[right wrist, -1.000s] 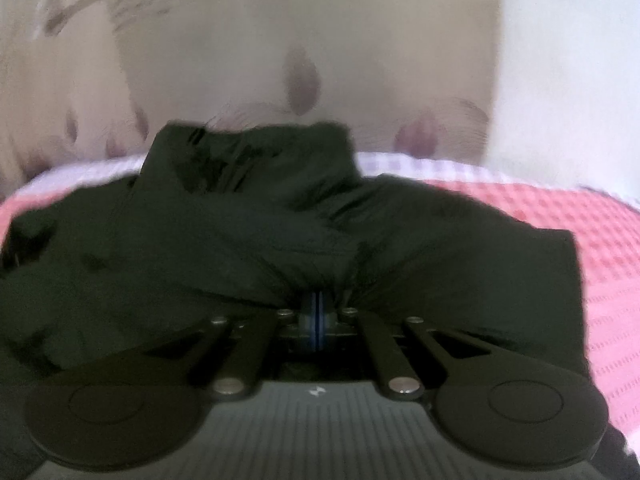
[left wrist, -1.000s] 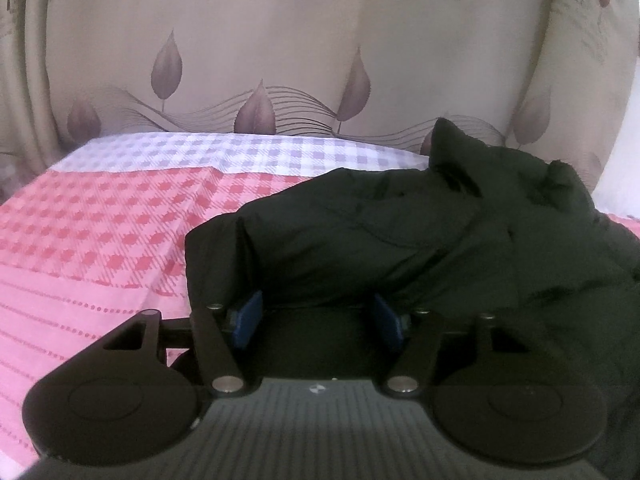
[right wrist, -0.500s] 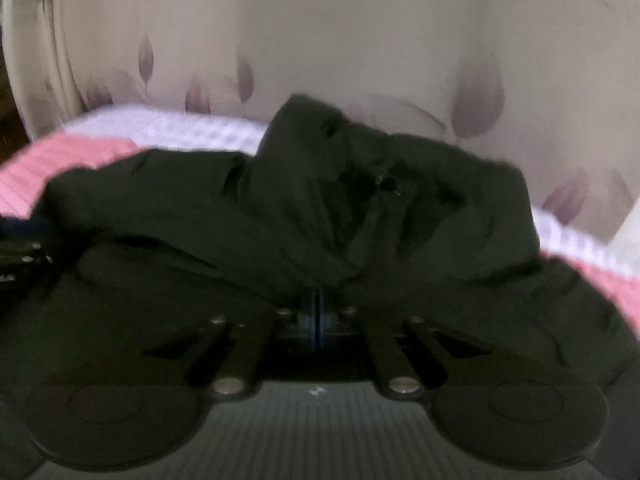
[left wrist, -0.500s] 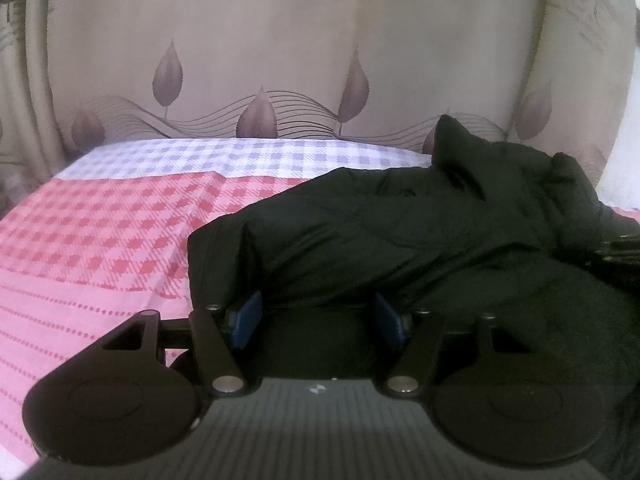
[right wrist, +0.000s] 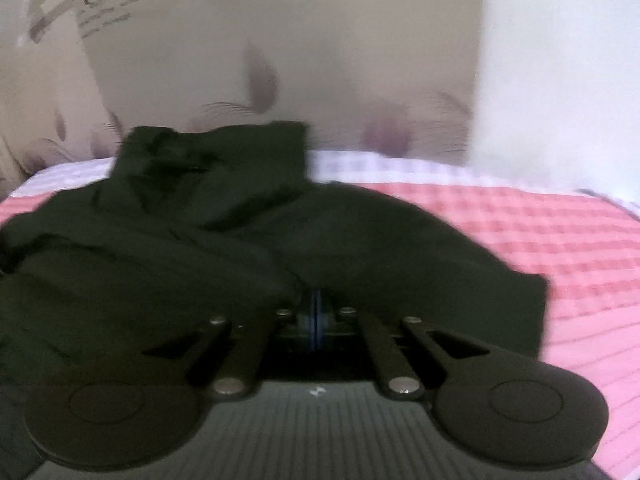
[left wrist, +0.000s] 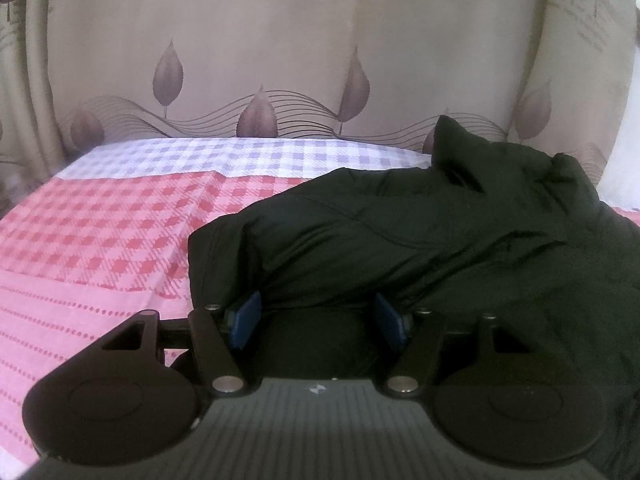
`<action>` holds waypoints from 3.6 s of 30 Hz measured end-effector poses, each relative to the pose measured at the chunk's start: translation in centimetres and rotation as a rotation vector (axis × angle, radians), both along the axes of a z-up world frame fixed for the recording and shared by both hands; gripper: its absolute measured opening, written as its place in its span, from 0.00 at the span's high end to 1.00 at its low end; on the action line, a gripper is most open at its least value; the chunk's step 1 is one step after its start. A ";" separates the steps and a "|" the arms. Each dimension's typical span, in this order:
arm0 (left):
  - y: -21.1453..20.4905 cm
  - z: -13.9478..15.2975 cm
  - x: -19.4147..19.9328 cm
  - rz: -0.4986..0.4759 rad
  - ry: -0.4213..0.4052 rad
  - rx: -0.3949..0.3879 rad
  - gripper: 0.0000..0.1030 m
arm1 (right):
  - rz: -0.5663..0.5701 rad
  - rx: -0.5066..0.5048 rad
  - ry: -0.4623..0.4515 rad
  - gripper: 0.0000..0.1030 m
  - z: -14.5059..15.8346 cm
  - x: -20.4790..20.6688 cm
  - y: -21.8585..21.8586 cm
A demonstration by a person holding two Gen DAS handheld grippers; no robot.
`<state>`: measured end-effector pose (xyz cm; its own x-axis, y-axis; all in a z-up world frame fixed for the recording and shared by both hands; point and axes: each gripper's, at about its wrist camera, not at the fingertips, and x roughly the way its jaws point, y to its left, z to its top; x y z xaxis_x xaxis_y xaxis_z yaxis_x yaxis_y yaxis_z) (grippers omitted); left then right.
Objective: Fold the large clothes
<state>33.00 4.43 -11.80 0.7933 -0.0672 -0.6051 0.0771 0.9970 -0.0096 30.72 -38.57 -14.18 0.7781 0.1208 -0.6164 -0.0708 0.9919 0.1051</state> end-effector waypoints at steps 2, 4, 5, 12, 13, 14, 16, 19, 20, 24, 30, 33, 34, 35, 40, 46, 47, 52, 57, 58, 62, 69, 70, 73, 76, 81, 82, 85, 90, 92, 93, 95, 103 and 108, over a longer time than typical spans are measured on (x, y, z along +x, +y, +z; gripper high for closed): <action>0.0 0.0 0.0 0.000 0.000 0.001 0.36 | -0.035 0.047 -0.005 1.00 -0.8 -0.3 -1.4; 0.0 0.0 0.0 0.000 0.000 0.002 0.36 | -0.044 0.030 -0.037 1.00 -1.5 -0.8 -1.3; 0.0 0.0 0.0 0.000 0.000 0.003 0.36 | -0.046 -0.019 -0.045 1.00 -1.4 -1.1 -0.4; -0.3 0.0 -0.1 0.005 -0.006 0.021 0.36 | -0.050 -0.175 -0.067 1.00 -1.7 -0.6 1.8; -0.4 0.0 -0.2 0.008 -0.011 0.031 0.34 | -0.051 -0.190 -0.070 1.00 -1.7 -0.7 2.0; -0.4 0.1 -0.3 0.011 -0.017 0.043 0.32 | -0.050 -0.213 -0.075 1.00 -1.7 -0.7 2.4; -0.6 0.4 -0.8 0.022 -0.038 0.064 0.14 | -0.051 -0.252 -0.081 1.00 -1.6 -1.1 3.1; 0.1 2.2 -2.8 0.024 -0.073 0.053 0.14 | -0.069 -0.251 -0.098 0.98 0.0 -3.0 3.3; 0.5 3.3 -4.1 0.020 -0.094 0.039 0.12 | -0.067 -0.200 -0.137 0.98 1.4 -4.8 3.0; 2.1 7.1 -10.6 0.006 -0.168 0.040 0.01 | 0.069 0.036 -0.291 0.83 6.4 -16.3 1.1; 4.0 9.7 -20.6 0.006 -0.209 0.067 0.00 | 0.030 -0.002 -0.383 0.24 7.8 -32.9 -1.4; 4.7 10.3 -25.1 0.017 -0.224 0.062 0.00 | -0.036 -0.072 -0.406 0.23 7.8 -38.9 -2.3; 4.9 10.4 -26.7 0.022 -0.230 0.059 0.00 | -0.060 -0.091 -0.409 0.23 7.7 -40.6 -2.6; 5.1 10.5 -28.1 0.023 -0.230 0.059 0.00 | -0.082 -0.097 -0.409 0.22 7.6 -42.2 -2.9; 5.9 9.7 -33.5 0.003 -0.195 0.053 0.00 | -0.175 -0.042 -0.368 0.21 5.0 -47.2 -4.8; 7.4 7.4 -38.4 0.000 -0.194 0.063 0.00 | -0.285 0.170 -0.263 0.20 -0.1 -49.9 -6.6; 7.8 7.1 -39.0 0.006 -0.189 0.058 0.00 | -0.294 0.217 -0.240 0.20 -0.9 -50.3 -6.9; 9.9 5.3 -39.8 -0.013 -0.129 0.021 0.00 | -0.354 0.424 -0.186 0.20 -3.5 -51.3 -8.1; 12.9 4.7 -39.3 0.004 -0.054 -0.132 0.00 | -0.361 0.574 -0.163 0.20 -3.7 -49.3 -8.7; 13.4 4.5 -39.2 0.013 -0.037 -0.171 0.00 | -0.360 0.601 -0.162 0.20 -3.8 -49.2 -9.0; 14.4 3.3 -38.9 -0.006 0.013 -0.250 0.01 | -0.345 0.625 -0.097 0.24 -3.5 -47.0 -9.0; 13.0 1.4 -37.5 -0.107 0.117 -0.268 0.14 | -0.303 0.535 -0.032 0.83 -2.8 -44.2 -7.5; 12.8 1.2 -37.2 -0.123 0.131 -0.274 0.27 | -0.294 0.547 -0.044 0.85 -2.5 -44.1 -7.7; 12.2 0.8 -36.2 -0.141 0.181 -0.279 0.63 | -0.261 0.611 -0.090 0.87 -0.9 -43.6 -8.4; 12.1 1.4 -36.1 -0.125 0.160 -0.297 0.80 | -0.217 0.683 -0.159 0.88 1.3 -43.2 -8.8; 11.6 4.5 -37.5 -0.143 0.028 -0.259 0.82 | -0.177 0.697 -0.268 0.89 5.4 -42.6 -9.0; 11.6 4.9 -37.8 -0.142 0.013 -0.240 0.79 | -0.181 0.678 -0.284 0.91 5.8 -42.8 -9.0; 12.1 4.6 -38.1 -0.138 0.017 -0.206 0.52 | -0.207 0.577 -0.298 0.91 6.2 -43.9 -9.1; 13.1 3.4 -38.8 -0.058 -0.027 -0.157 0.01 | -0.251 0.440 -0.204 0.90 4.3 -45.2 -9.2; 13.5 3.1 -38.5 -0.063 -0.003 -0.190 0.00 | -0.269 0.443 -0.170 0.83 3.3 -45.5 -9.6; 13.7 2.9 -38.3 -0.065 0.018 -0.207 0.00 | -0.291 0.436 -0.160 0.70 2.9 -45.7 -9.6; 14.0 2.4 -38.0 -0.055 0.045 -0.223 0.00 | -0.306 0.448 -0.143 0.39 2.0 -46.1 -9.5; 14.3 1.0 -37.1 -0.111 0.127 -0.347 0.03 | -0.327 0.490 0.021 0.19 -2.9 -44.9 -8.7; 11.5 0.3 -36.4 -0.199 0.197 -0.272 0.76 | -0.284 0.565 0.099 0.78 -5.8 -43.3 -7.5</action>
